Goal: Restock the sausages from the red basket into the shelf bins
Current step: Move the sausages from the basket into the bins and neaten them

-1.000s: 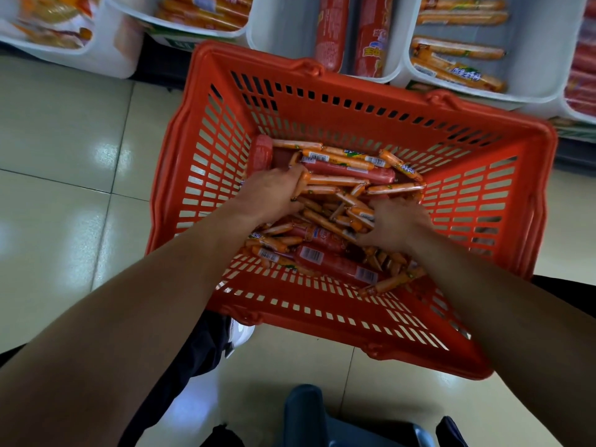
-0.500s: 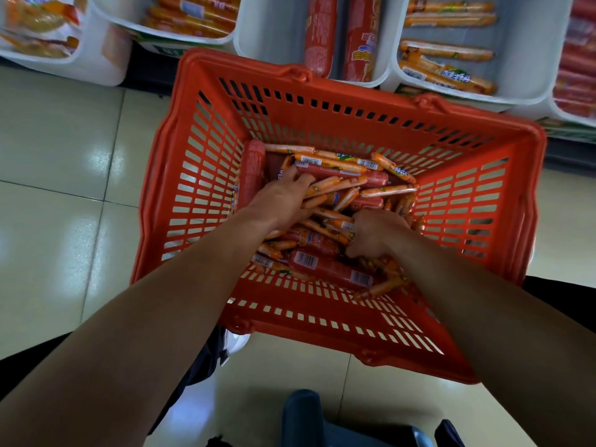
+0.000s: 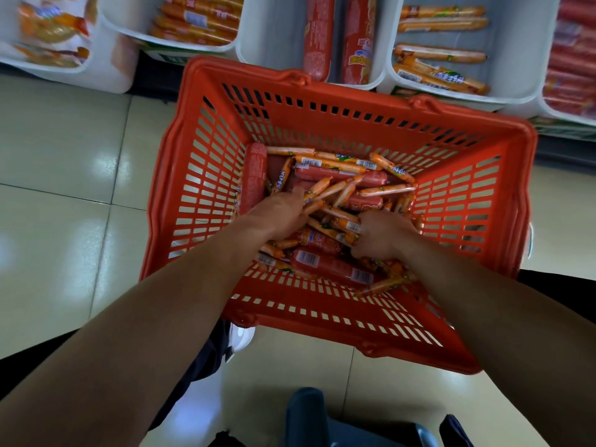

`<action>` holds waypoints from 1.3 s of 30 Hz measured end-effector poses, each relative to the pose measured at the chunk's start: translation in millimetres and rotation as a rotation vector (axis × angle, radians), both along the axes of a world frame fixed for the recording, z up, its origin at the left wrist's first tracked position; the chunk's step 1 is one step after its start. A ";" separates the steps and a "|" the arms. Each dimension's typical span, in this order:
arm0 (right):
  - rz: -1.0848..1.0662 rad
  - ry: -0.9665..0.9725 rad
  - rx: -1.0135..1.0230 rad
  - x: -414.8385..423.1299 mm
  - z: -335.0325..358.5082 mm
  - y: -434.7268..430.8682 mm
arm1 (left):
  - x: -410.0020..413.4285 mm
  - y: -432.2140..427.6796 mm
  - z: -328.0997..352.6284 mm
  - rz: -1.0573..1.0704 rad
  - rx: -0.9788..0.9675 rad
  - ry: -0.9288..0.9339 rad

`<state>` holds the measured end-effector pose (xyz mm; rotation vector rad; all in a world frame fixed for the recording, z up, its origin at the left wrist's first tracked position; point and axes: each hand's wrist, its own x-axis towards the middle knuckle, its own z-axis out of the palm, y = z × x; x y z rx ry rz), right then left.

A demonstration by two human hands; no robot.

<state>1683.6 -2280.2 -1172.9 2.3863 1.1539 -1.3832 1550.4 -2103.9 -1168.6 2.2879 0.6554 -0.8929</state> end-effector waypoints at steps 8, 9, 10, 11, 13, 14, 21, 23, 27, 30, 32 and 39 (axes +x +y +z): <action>-0.220 0.090 0.129 6.9 37.6 1.3 | 5.1 26.2 52.5 0.180 0.053 -0.080; -0.253 0.105 0.140 9.3 43.3 0.8 | 4.8 29.4 59.7 0.178 0.065 -0.092; -0.275 0.115 0.147 11.9 50.1 1.2 | 4.1 33.1 66.8 0.180 0.073 -0.107; -0.291 0.120 0.153 14.8 56.8 2.0 | 3.2 36.8 75.5 0.180 0.081 -0.117; -0.321 0.144 0.172 19.6 73.3 3.8 | 0.1 43.3 96.8 0.154 0.116 -0.117; -0.334 0.161 0.185 21.6 81.6 4.5 | -1.6 45.7 107.9 0.132 0.132 -0.115; -0.293 0.143 0.243 29.7 137.5 10.6 | -20.0 49.8 176.7 -0.005 0.239 -0.097; -0.251 0.122 0.239 35.5 155.8 11.2 | -22.2 47.1 195.8 -0.021 0.258 -0.096; -0.214 0.074 0.301 56.5 203.0 15.2 | -19.1 42.2 242.8 -0.035 0.274 -0.108; -0.229 -0.009 0.380 75.1 245.7 17.1 | -14.2 43.2 272.8 -0.045 0.276 -0.180; -0.243 -0.041 0.428 88.8 267.0 17.9 | -11.1 46.1 284.6 -0.042 0.258 -0.246; -0.178 -0.153 0.432 144.0 306.4 33.3 | 12.0 58.3 275.5 0.106 0.145 -0.365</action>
